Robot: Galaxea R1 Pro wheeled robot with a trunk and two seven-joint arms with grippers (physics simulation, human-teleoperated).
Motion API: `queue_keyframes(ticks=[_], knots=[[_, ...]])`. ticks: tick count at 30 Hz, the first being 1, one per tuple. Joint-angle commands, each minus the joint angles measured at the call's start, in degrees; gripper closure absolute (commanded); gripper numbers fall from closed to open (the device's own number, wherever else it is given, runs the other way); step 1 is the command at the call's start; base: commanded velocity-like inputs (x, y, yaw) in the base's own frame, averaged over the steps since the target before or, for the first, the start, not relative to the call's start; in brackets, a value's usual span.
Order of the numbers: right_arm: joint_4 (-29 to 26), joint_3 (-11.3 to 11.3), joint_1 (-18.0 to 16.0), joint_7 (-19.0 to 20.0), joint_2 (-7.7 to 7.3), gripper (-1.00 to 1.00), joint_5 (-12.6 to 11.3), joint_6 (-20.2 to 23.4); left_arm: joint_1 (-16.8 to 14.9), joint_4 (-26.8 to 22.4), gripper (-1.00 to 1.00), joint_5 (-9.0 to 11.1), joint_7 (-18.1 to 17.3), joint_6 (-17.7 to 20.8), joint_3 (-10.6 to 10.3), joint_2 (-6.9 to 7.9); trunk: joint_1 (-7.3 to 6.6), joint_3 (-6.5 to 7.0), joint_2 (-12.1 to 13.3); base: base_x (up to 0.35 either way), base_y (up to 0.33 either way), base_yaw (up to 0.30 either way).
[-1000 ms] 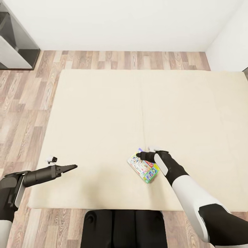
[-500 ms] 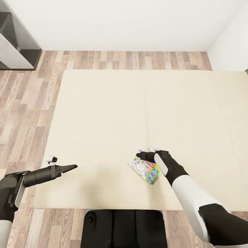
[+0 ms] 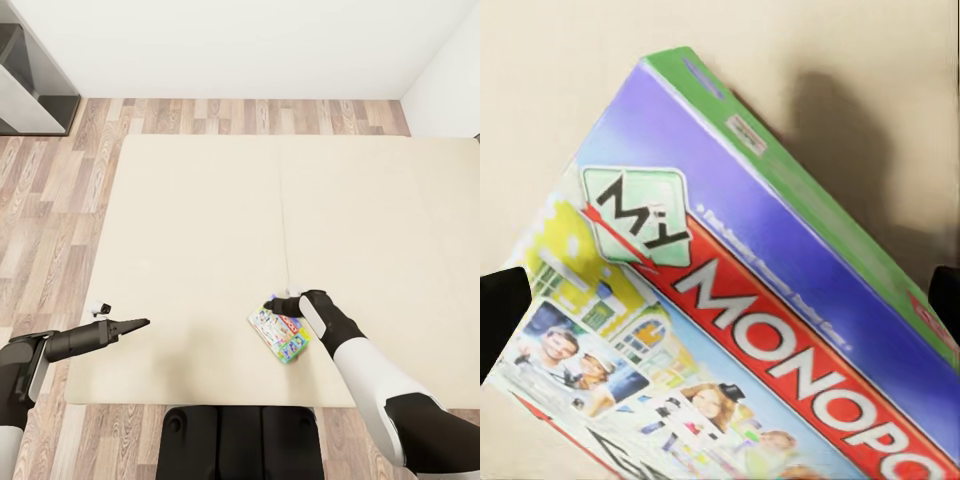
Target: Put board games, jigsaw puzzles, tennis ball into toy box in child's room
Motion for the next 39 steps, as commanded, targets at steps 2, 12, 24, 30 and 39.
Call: queue_keyframes(ticks=[2,12,24,30,39], knots=[[-0.1,0.1,0.0,-0.1,-0.14,-1.00,-0.1,1.2,0.0,0.0,-1.00,-0.1,-0.2,0.6,0.0,-0.01,0.03,-0.06,-0.1,0.000,0.000,0.000],[-0.1,0.1,-0.1,-0.3,0.07,-1.00,0.0,5.9,0.0,0.0,-1.00,0.1,-0.2,0.6,0.0,0.01,0.03,-0.06,-0.1,0.000,0.000,0.000],[-0.1,0.2,-1.0,-0.3,-0.65,-1.00,0.1,8.7,0.0,0.0,-1.00,0.1,-0.2,0.6,0.0,0.01,0.03,-0.06,-0.1,0.000,0.000,0.000],[0.0,0.5,-1.0,-0.4,-0.81,-1.00,0.1,8.8,0.0,0.0,-1.00,0.1,-0.2,0.6,0.1,0.04,0.03,-0.06,-0.1,0.000,0.000,0.000],[0.5,0.8,-1.0,-0.4,-0.79,-1.00,0.7,8.7,0.0,0.0,-1.00,0.2,-0.2,0.7,0.1,0.10,0.03,-0.06,-0.1,0.000,0.000,0.000]])
